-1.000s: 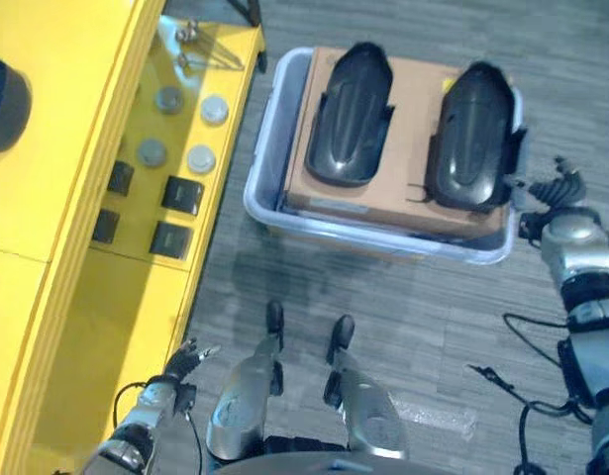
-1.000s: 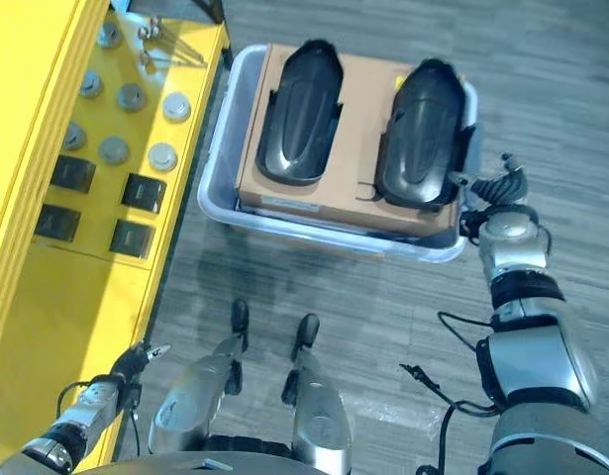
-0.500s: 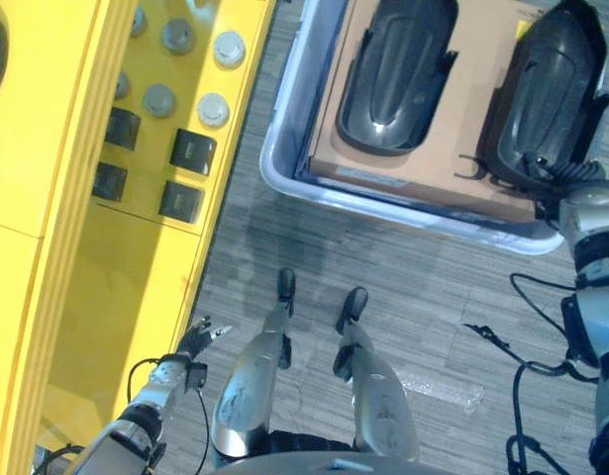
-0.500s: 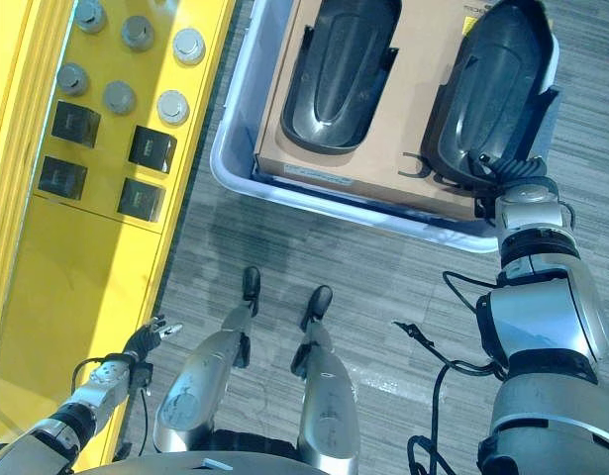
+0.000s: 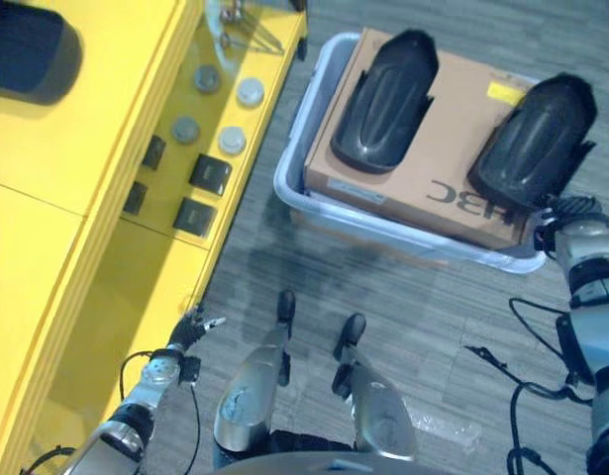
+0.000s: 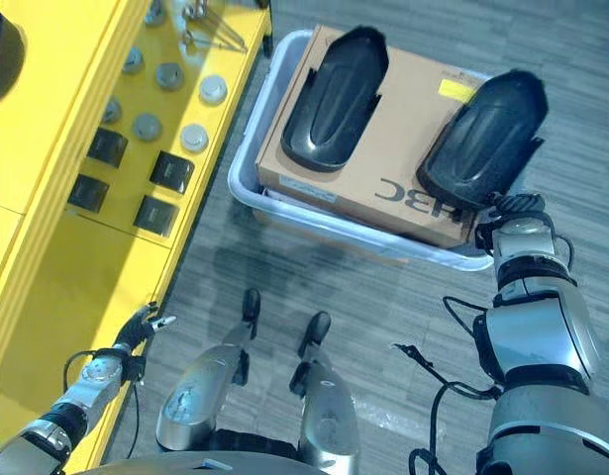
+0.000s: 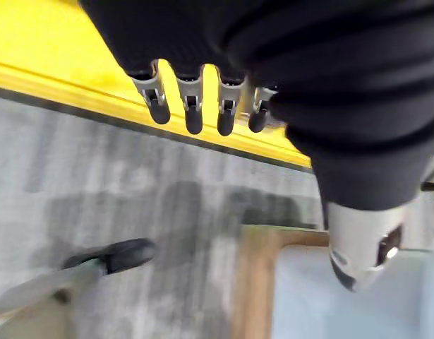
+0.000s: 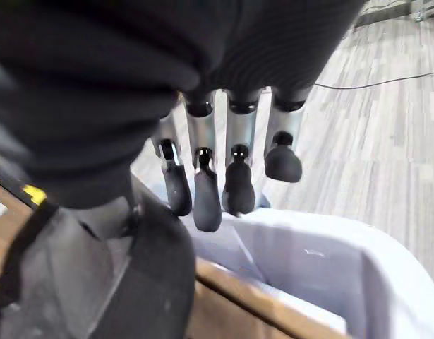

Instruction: Move parts from the plastic box to the shelf.

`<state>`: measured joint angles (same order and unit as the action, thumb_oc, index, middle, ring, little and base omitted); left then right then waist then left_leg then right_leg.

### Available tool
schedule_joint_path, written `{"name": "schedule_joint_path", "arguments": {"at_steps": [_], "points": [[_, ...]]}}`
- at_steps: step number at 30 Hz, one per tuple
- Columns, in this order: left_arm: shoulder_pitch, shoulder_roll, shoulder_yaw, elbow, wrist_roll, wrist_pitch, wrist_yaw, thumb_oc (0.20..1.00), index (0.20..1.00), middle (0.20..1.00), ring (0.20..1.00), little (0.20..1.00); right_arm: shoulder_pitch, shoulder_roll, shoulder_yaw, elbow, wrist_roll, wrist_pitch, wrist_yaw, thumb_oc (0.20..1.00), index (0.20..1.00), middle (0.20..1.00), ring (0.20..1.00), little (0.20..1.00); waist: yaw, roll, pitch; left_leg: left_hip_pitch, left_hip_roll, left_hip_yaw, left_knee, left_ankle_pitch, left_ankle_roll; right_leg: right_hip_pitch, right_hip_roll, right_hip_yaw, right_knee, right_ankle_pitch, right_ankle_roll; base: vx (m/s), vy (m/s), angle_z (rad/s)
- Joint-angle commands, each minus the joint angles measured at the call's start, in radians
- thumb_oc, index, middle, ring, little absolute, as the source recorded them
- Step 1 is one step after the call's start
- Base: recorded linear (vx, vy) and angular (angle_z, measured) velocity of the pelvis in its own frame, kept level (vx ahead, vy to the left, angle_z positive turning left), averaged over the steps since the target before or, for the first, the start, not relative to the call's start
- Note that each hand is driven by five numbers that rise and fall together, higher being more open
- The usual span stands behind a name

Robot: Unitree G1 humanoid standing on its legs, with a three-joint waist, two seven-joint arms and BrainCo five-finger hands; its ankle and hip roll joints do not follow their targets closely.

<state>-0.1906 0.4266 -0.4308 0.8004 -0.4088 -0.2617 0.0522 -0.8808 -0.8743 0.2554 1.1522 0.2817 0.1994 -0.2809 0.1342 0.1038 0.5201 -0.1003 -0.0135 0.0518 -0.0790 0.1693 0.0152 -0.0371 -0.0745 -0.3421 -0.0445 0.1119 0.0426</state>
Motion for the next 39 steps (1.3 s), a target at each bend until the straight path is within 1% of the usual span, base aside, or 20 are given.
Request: {"name": "schedule_joint_path", "arguments": {"at_steps": [1,3,4,5,6,8,9,11,13,16,18,19,21,24,25,27,31,32,36,39], "points": [[-0.005,0.033,-0.025,-0.092,0.023,-0.009,0.0,1.0,1.0,1.0,1.0,1.0,0.067,-0.079,0.072,-0.121,-0.102,-0.064,-0.14,0.2,0.2,0.2,0.2,0.2,-0.016,-0.063,-0.133,0.027,0.045,-0.016,-0.006,-0.111,-0.081,0.003,-0.051,0.041,0.025,-0.095,0.05,-0.02,-0.025,-0.04],[-0.004,0.058,-0.028,-0.176,0.038,0.01,-0.004,1.0,1.0,1.0,1.0,1.0,0.11,-0.094,0.055,-0.19,-0.115,-0.07,-0.176,0.2,0.2,0.2,0.2,0.2,-0.023,-0.074,-0.165,0.037,0.048,-0.009,-0.008,-0.107,-0.085,0.022,-0.048,0.037,0.009,-0.086,0.052,0.0,0.0,0.0],[-0.008,0.083,-0.032,-0.247,0.028,0.048,-0.009,1.0,1.0,1.0,1.0,1.0,0.142,-0.105,0.038,-0.253,-0.132,-0.054,-0.193,0.2,0.2,0.2,0.2,0.2,-0.03,-0.082,-0.188,0.048,0.051,-0.001,-0.008,-0.109,-0.086,0.038,-0.045,0.038,0.001,-0.083,0.054,0.04,-0.032,-0.02],[-0.015,0.114,-0.019,-0.369,0.005,0.11,-0.04,1.0,1.0,1.0,1.0,1.0,0.207,-0.127,-0.009,-0.354,-0.185,-0.049,-0.214,0.2,0.2,0.2,0.2,0.2,-0.04,-0.092,-0.228,0.075,0.055,0.011,-0.008,-0.117,-0.089,0.072,-0.04,0.038,-0.011,-0.085,0.054,0.05,-0.031,-0.04],[-0.019,0.126,-0.011,-0.422,0.0,0.131,-0.058,1.0,1.0,1.0,1.0,1.0,0.242,-0.133,-0.031,-0.412,-0.228,-0.043,-0.233,0.2,0.2,0.2,0.2,0.2,-0.045,-0.095,-0.248,0.087,0.057,0.018,-0.008,-0.12,-0.088,0.088,-0.038,0.037,-0.018,-0.085,0.054,0.04,-0.019,-0.05],[-0.029,0.134,-0.002,-0.485,-0.019,0.147,-0.09,1.0,1.0,1.0,1.0,1.0,0.279,-0.146,-0.053,-0.486,-0.279,-0.046,-0.26,0.2,0.2,0.2,0.2,0.2,-0.053,-0.101,-0.274,0.099,0.058,0.027,-0.008,-0.122,-0.086,0.103,-0.035,0.038,-0.029,-0.079,0.055,0.0,0.0,-0.1],[-0.045,0.135,0.017,-0.592,-0.073,0.199,-0.12,1.0,1.0,1.0,1.0,1.0,0.316,-0.154,-0.079,-0.587,-0.34,-0.055,-0.297,0.2,0.2,0.2,0.2,0.2,-0.059,-0.105,-0.307,0.121,0.062,0.036,-0.008,-0.13,-0.085,0.128,-0.033,0.039,-0.037,-0.083,0.056,-0.01,0.0,-0.2],[-0.057,0.136,0.023,-0.636,-0.096,0.201,-0.139,1.0,1.0,1.0,1.0,1.0,0.329,-0.158,-0.094,-0.646,-0.386,-0.072,-0.316,0.2,0.2,0.2,0.2,0.2,-0.063,-0.108,-0.325,0.123,0.062,0.039,-0.008,-0.13,-0.083,0.132,-0.033,0.038,-0.042,-0.08,0.057,-0.01,-0.007,-0.19],[-0.085,0.135,0.029,-0.724,-0.168,0.257,-0.17,1.0,1.0,1.0,1.0,1.0,0.339,-0.169,-0.109,-0.756,-0.458,-0.095,-0.334,0.2,0.2,0.2,0.2,0.2,-0.068,-0.113,-0.353,0.134,0.064,0.047,-0.008,-0.135,-0.081,0.144,-0.032,0.036,-0.043,-0.083,0.061,-0.03,-0.015,-0.09],[-0.118,0.114,0.036,-0.775,-0.27,0.321,-0.193,1.0,1.0,1.0,1.0,1.0,0.33,-0.172,-0.101,-0.863,-0.547,-0.137,-0.341,0.2,0.2,0.2,0.2,0.2,-0.077,-0.12,-0.376,0.147,0.065,0.055,-0.008,-0.145,-0.077,0.154,-0.032,0.037,-0.043,-0.091,0.066,-0.04,0.003,-0.09],[-0.136,0.092,0.028,-0.794,-0.349,0.379,-0.18,1.0,1.0,1.0,1.0,1.0,0.317,-0.174,-0.087,-0.931,-0.583,-0.152,-0.335,0.2,0.2,0.2,0.2,0.2,-0.084,-0.125,-0.388,0.155,0.065,0.062,-0.008,-0.15,-0.073,0.161,-0.032,0.041,-0.043,-0.094,0.067,-0.02,0.016,-0.06],[-0.137,0.089,0.027,-0.797,-0.371,0.39,-0.179,1.0,1.0,1.0,1.0,1.0,0.315,-0.174,-0.084,-0.936,-0.593,-0.164,-0.34,0.2,0.2,0.2,0.2,0.2,-0.085,-0.125,-0.389,0.156,0.065,0.063,-0.008,-0.151,-0.073,0.162,-0.032,0.041,-0.043,-0.095,0.067,-0.02,0.021,-0.11],[-0.158,0.047,0.018,-0.808,-0.469,0.488,-0.154,1.0,1.0,1.0,1.0,1.0,0.286,-0.166,-0.056,-1.011,-0.651,-0.198,-0.34,0.2,0.2,0.2,0.2,0.2,-0.095,-0.131,-0.401,0.167,0.063,0.071,-0.008,-0.159,-0.065,0.17,-0.03,0.047,-0.043,-0.1,0.068,-0.02,0.034,-0.13],[-0.178,0.001,-0.002,-0.782,-0.562,0.534,-0.148,1.0,1.0,1.0,1.0,1.0,0.246,-0.163,-0.027,-1.059,-0.676,-0.24,-0.334,0.2,0.2,0.2,0.2,0.2,-0.106,-0.136,-0.411,0.177,0.06,0.079,-0.008,-0.169,-0.059,0.178,-0.03,0.05,-0.043,-0.106,0.07,-0.01,0.011,-0.02],[-0.18,-0.003,-0.003,-0.78,-0.572,0.538,-0.151,1.0,1.0,1.0,1.0,1.0,0.243,-0.163,-0.025,-1.063,-0.68,-0.247,-0.334,0.2,0.2,0.2,0.2,0.2,-0.107,-0.136,-0.411,0.178,0.06,0.079,-0.008,-0.17,-0.058,0.178,-0.03,0.05,-0.043,-0.106,0.07,-0.01,0.032,-0.02],[-0.209,-0.053,-0.023,-0.763,-0.641,0.554,-0.121,1.0,1.0,1.0,1.0,1.0,0.192,-0.152,0.012,-1.114,-0.685,-0.253,-0.302,0.2,0.2,0.2,0.2,0.2,-0.113,-0.14,-0.418,0.182,0.057,0.083,-0.008,-0.177,-0.054,0.182,-0.031,0.052,-0.043,-0.11,0.071,-0.01,0.033,-0.01],[-0.243,-0.117,-0.04,-0.731,-0.739,0.518,-0.086,1.0,1.0,1.0,1.0,1.0,0.145,-0.121,0.063,-1.145,-0.684,-0.264,-0.263,0.2,0.2,0.2,0.2,0.2,-0.12,-0.144,-0.423,0.186,0.052,0.085,-0.008,-0.184,-0.049,0.183,-0.033,0.055,-0.043,-0.113,0.075,0.0,0.008,-0.03],[-0.261,-0.152,-0.038,-0.723,-0.8,0.469,-0.093,1.0,1.0,1.0,1.0,1.0,0.129,-0.093,0.092,-1.152,-0.685,-0.276,-0.236,0.2,0.2,0.2,0.2,0.2,-0.121,-0.148,-0.424,0.186,0.05,0.085,-0.008,-0.186,-0.047,0.183,-0.034,0.056,-0.043,-0.114,0.076,-0.01,0.008,-0.13],[-0.278,-0.19,-0.034,-0.743,-0.866,0.4,-0.119,1.0,1.0,1.0,1.0,1.0,0.126,-0.055,0.129,-1.162,-0.689,-0.29,-0.194,0.2,0.2,0.2,0.2,0.2,-0.123,-0.153,-0.421,0.187,0.049,0.085,-0.008,-0.19,-0.043,0.183,-0.034,0.056,-0.043,-0.115,0.075,-0.01,0.004,-0.07],[-0.284,-0.211,-0.043,-0.761,-0.895,0.367,-0.141,1.0,1.0,1.0,1.0,1.0,0.123,-0.021,0.165,-1.149,-0.697,-0.295,-0.176,0.2,0.2,0.2,0.2,0.2,-0.12,-0.156,-0.417,0.188,0.048,0.082,-0.008,-0.191,-0.041,0.185,-0.034,0.056,-0.042,-0.115,0.074,-0.01,0.0,-0.04]]}}
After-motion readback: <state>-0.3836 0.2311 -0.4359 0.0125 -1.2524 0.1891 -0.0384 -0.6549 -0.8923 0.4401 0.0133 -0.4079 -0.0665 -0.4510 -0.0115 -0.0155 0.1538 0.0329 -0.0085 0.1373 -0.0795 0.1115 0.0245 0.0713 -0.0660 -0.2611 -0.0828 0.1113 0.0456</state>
